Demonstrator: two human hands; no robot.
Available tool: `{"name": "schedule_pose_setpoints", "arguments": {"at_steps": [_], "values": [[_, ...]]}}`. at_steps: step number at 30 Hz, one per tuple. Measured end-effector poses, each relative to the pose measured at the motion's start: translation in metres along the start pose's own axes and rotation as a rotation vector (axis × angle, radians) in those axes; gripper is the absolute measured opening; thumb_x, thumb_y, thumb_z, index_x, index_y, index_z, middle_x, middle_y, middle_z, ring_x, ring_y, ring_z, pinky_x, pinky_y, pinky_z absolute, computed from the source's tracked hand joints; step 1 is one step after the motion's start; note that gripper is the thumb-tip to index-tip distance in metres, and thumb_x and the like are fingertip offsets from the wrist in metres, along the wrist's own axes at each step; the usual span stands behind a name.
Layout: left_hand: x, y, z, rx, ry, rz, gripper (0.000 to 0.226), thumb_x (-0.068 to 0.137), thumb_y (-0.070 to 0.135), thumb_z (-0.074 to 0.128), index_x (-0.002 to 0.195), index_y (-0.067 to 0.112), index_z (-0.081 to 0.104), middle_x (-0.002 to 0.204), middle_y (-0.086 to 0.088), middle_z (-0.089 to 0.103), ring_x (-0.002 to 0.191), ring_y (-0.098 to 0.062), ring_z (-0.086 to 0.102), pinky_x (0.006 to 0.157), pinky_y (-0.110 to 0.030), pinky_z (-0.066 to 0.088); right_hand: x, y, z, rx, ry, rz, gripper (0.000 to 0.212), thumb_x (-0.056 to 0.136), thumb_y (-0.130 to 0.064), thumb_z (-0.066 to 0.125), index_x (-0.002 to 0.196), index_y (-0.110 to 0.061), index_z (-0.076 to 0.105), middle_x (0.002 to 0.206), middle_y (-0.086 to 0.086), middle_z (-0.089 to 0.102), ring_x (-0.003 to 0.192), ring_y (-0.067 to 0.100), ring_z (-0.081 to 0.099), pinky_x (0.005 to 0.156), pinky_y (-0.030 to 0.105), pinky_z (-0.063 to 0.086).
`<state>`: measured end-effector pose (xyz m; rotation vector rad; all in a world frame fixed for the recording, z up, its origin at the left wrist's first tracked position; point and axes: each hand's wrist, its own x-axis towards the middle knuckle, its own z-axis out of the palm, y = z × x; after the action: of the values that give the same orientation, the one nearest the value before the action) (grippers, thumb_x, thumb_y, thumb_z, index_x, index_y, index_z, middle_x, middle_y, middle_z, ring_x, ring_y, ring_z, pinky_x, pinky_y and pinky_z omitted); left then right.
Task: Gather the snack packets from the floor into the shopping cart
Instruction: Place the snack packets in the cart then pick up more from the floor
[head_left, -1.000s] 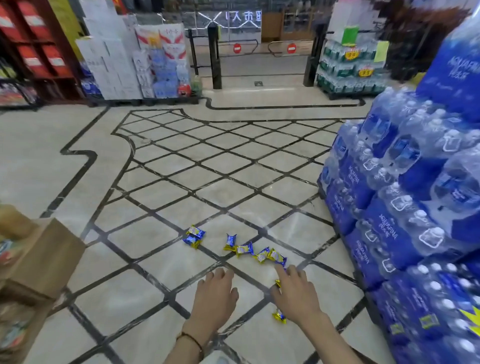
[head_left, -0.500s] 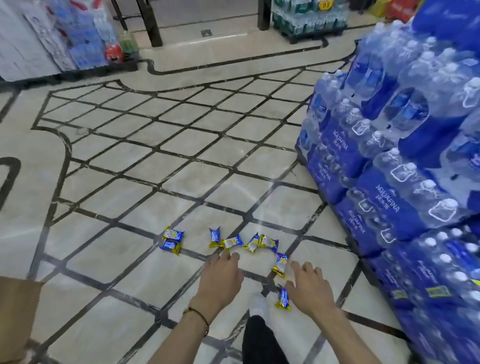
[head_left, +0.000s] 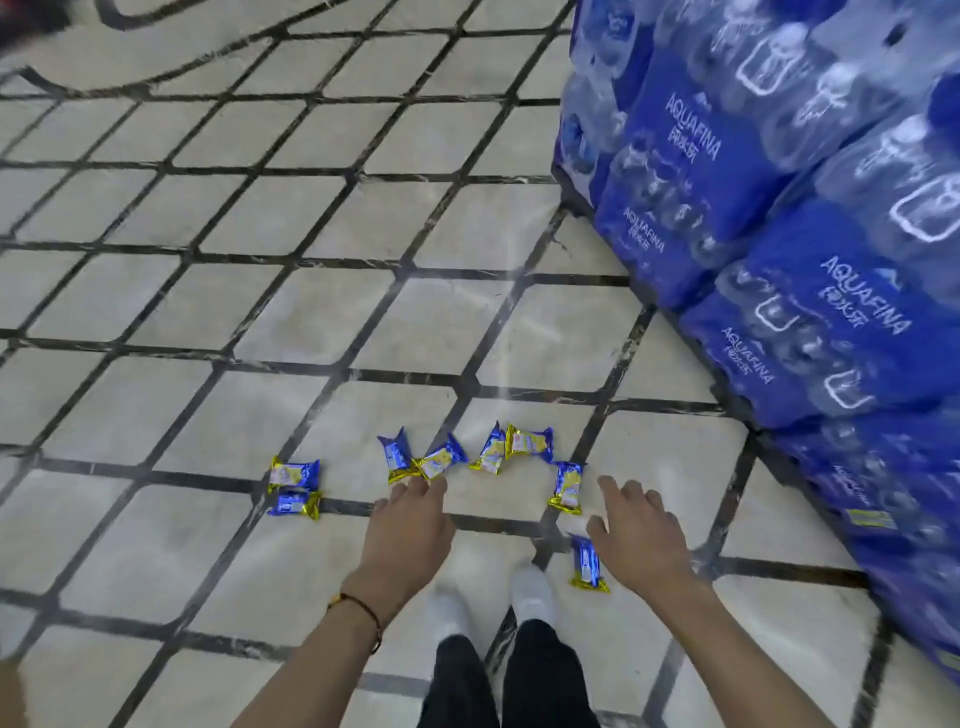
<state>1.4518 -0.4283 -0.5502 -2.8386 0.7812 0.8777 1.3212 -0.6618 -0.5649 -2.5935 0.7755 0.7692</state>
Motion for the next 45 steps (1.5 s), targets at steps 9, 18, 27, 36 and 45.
{"name": "schedule_pose_setpoints", "arguments": {"at_steps": [9,18,27,36,45], "values": [[0.199,-0.049,0.190,0.166,-0.066,0.028,0.059,0.082,0.022,0.061,0.139,0.021,0.045,0.129,-0.008,0.054,0.110,-0.033,0.055,0.084,-0.043,0.046,0.186,0.016,0.196,0.011,0.014,0.064,0.056,0.092,-0.034,0.051,0.145,-0.019,0.036,0.116,0.009,0.050,0.104,0.030,0.047,0.077,0.040,0.050],[0.351,-0.108,0.391,0.246,-0.066,-0.041,0.085,0.084,0.027,0.059,0.155,0.026,0.012,0.152,-0.015,0.029,0.130,-0.038,0.038,0.100,-0.050,0.041,0.326,0.037,0.402,0.202,0.140,0.263,0.078,0.086,-0.039,0.065,0.152,-0.025,0.025,0.140,0.025,0.038,0.120,0.042,0.040,0.089,0.050,0.044],[0.408,-0.132,0.472,0.303,0.159,-0.075,0.097,0.080,0.022,0.063,0.158,0.030,0.005,0.150,-0.026,0.026,0.134,-0.048,0.030,0.104,-0.062,0.032,0.390,0.067,0.469,0.312,0.232,0.383,0.084,0.082,-0.037,0.071,0.148,-0.038,0.020,0.130,0.027,0.034,0.113,0.047,0.038,0.081,0.048,0.043],[0.408,-0.134,0.455,0.169,0.153,0.011,0.083,0.091,0.031,0.057,0.157,0.028,0.006,0.120,-0.018,0.046,0.093,-0.034,0.048,0.076,-0.047,0.047,0.377,0.063,0.458,0.233,0.190,0.321,0.068,0.083,-0.032,0.070,0.139,-0.023,0.032,0.096,0.017,0.047,0.071,0.032,0.044,0.060,0.035,0.039],[0.342,-0.067,0.354,-0.119,0.191,-0.055,0.083,0.088,0.030,0.057,0.155,0.028,0.008,0.117,-0.018,0.043,0.091,-0.033,0.048,0.080,-0.045,0.049,0.314,-0.001,0.339,0.163,0.268,0.187,0.071,0.082,-0.036,0.065,0.143,-0.028,0.030,0.108,0.015,0.051,0.087,0.039,0.057,0.059,0.034,0.038]]}}
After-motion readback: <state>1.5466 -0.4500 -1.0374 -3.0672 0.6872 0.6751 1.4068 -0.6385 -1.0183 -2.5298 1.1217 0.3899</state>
